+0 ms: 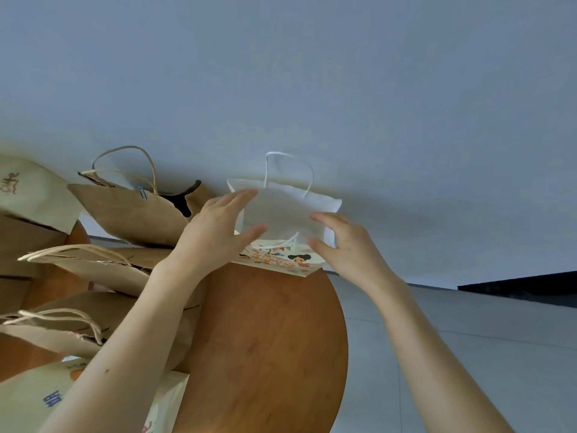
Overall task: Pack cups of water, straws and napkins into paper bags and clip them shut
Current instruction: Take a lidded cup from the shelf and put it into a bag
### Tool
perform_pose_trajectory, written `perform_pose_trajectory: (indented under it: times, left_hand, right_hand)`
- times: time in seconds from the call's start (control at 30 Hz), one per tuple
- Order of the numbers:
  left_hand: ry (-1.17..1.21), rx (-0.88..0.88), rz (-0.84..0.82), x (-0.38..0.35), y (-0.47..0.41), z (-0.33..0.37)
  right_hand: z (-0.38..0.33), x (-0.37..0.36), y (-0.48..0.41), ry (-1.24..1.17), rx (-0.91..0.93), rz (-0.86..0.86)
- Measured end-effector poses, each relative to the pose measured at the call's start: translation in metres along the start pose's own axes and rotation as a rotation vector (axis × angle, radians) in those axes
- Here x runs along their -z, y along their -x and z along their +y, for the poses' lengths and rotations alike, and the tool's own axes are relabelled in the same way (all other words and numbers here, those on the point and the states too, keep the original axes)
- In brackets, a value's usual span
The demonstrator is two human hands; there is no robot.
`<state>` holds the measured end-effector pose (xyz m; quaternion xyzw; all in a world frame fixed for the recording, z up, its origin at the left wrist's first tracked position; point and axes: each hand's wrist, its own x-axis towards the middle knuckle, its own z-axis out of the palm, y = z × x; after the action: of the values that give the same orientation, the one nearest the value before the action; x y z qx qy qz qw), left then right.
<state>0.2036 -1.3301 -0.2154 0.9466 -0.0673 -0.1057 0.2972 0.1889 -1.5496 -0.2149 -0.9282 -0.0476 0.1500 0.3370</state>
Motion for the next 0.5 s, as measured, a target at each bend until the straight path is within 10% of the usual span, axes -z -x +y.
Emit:
perform_pose_trajectory:
  times: [0.5]
  left_hand:
    - [0.018, 0.128, 0.329, 0.081, 0.189, -0.027]
  right_hand:
    - [-0.147, -0.056, 0.113, -0.193, 0.338, 0.086]
